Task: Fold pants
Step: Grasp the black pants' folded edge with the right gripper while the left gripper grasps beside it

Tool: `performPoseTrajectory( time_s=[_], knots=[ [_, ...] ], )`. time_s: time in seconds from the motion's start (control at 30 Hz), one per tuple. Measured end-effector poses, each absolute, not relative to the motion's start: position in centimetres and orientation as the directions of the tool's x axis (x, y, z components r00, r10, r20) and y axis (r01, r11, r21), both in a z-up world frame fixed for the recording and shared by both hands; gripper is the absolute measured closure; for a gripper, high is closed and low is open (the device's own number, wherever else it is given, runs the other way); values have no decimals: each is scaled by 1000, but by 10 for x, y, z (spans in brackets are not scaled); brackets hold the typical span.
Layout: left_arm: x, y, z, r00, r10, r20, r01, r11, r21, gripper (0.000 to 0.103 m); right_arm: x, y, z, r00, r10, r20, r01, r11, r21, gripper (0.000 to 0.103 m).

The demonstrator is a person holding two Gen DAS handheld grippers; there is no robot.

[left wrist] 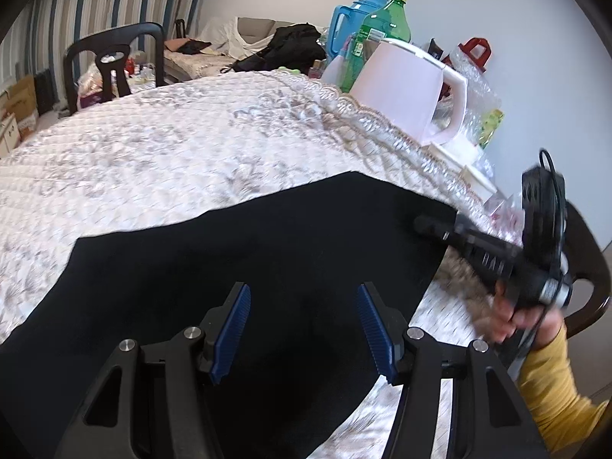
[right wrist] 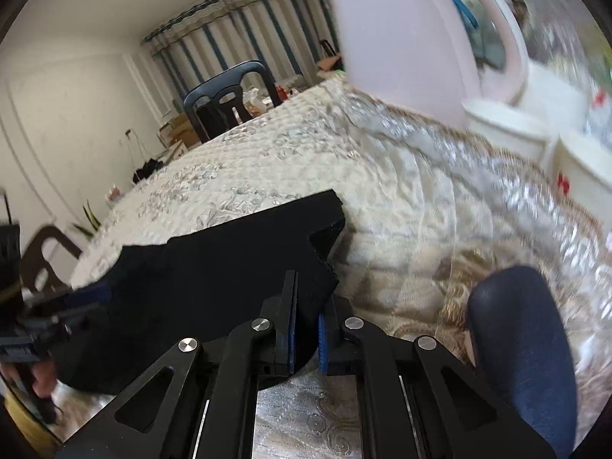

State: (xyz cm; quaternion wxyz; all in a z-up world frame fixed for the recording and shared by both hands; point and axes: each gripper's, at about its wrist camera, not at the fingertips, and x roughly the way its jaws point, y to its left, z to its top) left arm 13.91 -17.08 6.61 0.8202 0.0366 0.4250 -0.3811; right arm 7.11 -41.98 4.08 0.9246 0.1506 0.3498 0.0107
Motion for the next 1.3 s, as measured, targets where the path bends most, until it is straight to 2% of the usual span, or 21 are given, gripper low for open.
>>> performPoseTrajectory(
  time_s=[0.13,0.57,0.73,0.93,1.03,1.13,1.2,1.27,1.3],
  knots=[
    [154,-187,67,282,-645,-710,658,669,-346,42,70,-401,47,766,124,-630,22,975,219,95],
    [190,-224,57,101,-746,-658,623,563,-543,33,68,-355,49,754,236,-613,-167,971,168,96],
    [194,-235,56,114,-725,-679,649,573,-501,33,65,-341,48,744,263,-614,-215,965,152,95],
    [201,-228,51,135,-719,-681,616,600,-511,35,62,-329,48,733,283,-618,-252,958,140,95],
    [203,-218,49,153,-727,-669,592,610,-527,46,59,-324,48,734,293,-613,-263,954,140,95],
    [206,-209,48,165,-722,-672,566,628,-535,63,57,-321,49,734,305,-606,-276,950,144,96],
    [208,-203,46,165,-720,-674,551,634,-543,82,57,-319,49,732,316,-603,-286,947,149,96],
    [208,-197,45,180,-710,-681,535,652,-538,92,55,-316,51,735,323,-596,-295,944,148,96],
    [208,-194,46,189,-708,-681,530,657,-536,92,52,-314,52,737,330,-590,-301,942,151,96]
  ],
)
